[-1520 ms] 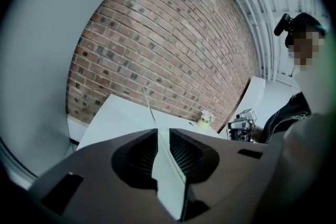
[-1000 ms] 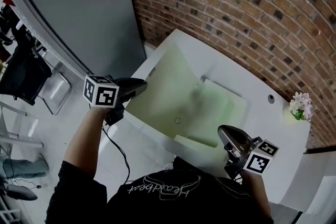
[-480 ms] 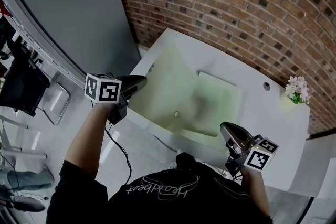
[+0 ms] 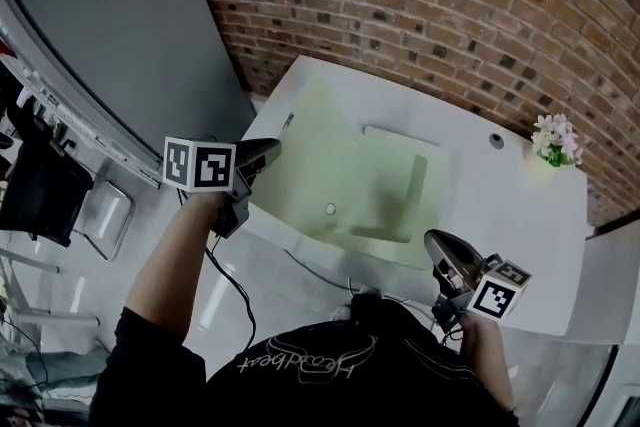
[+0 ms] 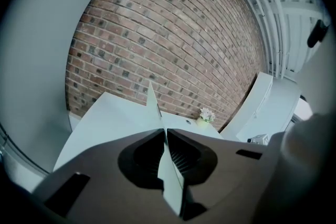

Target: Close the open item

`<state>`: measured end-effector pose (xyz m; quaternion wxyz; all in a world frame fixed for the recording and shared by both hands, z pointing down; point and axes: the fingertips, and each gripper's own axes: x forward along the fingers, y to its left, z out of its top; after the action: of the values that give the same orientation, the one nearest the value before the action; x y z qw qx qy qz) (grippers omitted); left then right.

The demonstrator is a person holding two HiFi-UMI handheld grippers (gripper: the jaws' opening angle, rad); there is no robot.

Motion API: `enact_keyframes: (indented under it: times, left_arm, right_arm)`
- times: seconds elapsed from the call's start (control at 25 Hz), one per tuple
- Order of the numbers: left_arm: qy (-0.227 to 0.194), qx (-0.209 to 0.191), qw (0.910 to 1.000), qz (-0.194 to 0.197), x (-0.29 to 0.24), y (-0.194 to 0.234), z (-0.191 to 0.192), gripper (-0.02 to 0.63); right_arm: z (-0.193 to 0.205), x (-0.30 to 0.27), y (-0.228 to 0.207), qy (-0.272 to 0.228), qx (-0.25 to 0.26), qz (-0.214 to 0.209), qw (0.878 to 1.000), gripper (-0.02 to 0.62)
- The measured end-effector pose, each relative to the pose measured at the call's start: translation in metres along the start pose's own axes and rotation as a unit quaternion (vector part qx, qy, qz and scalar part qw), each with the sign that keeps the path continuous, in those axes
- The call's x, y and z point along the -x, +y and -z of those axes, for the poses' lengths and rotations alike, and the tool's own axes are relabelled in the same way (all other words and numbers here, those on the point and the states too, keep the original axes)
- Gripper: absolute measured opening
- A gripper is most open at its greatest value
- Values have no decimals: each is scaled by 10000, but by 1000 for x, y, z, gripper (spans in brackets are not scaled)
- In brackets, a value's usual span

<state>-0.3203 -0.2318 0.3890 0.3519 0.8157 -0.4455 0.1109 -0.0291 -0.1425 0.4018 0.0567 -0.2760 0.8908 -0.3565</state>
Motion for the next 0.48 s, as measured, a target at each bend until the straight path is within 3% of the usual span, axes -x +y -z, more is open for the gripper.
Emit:
enact_keyframes:
  times: [0.48]
  left_arm:
    - [169,-329,9992,-149,-16,-47,-4,22]
  right_arm:
    - [3,26,-46,283,273,661,9970,3]
